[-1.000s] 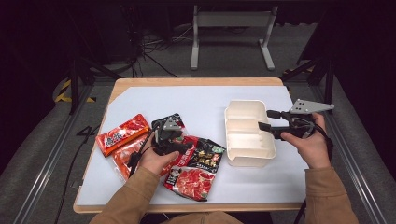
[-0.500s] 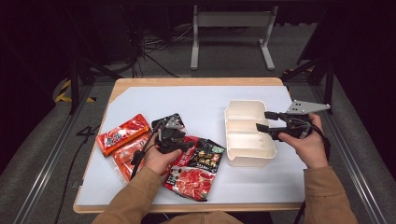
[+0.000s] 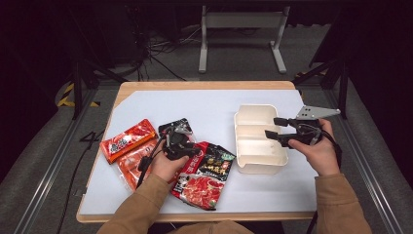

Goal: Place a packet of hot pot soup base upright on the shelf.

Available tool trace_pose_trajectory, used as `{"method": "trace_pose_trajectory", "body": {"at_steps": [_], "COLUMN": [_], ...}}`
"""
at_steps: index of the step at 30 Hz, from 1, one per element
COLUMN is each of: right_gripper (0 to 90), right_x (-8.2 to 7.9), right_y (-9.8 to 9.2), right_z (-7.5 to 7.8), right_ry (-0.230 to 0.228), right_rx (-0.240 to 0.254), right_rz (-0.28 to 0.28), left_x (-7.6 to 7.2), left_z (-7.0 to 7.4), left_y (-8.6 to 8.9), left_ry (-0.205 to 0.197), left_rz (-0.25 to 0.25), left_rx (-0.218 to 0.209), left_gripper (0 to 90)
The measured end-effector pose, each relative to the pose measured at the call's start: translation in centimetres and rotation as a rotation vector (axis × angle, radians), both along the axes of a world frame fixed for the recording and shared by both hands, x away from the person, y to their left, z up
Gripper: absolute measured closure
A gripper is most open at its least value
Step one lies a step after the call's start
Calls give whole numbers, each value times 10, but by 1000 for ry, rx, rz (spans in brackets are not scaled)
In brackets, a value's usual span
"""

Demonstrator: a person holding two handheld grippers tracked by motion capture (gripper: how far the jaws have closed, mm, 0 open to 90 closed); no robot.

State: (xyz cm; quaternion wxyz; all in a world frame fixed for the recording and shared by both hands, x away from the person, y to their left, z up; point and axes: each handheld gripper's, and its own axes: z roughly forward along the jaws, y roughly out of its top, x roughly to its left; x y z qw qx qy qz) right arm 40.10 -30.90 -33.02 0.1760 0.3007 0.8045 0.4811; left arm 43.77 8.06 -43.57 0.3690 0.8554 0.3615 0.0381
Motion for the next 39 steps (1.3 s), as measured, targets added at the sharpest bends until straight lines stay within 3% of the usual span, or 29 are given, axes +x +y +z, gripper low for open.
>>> {"method": "trace_pose_trajectory", "body": {"at_steps": [4,9,21,27,31,34,39], "right_gripper": [374,431,482,482,493,495,506], "right_x": [0,0,-1,-3,-3,-4,-8], "right_y": [1,0,1,3,3,3,1], "right_z": [0,0,1,3,4,5,11], "right_ry": [0,21,28,27,30,24,12], "right_rx": [-4,-10,-11,0,8,17,34], "right_rz": [-2,3,33,40,44,46,46], "left_x": [0,1,-7,-13,-20,-26,-36], "left_z": [1,2,16,31,43,53,68], "left_y": [0,4,9,15,22,25,25], "left_ry": [12,53,47,22,-6,-30,-72], "left_rz": [-3,13,38,31,32,25,4], "left_rx": [5,-34,-60,-105,-147,-210,-245], "left_gripper": [739,806,848,861,869,873,877]}}
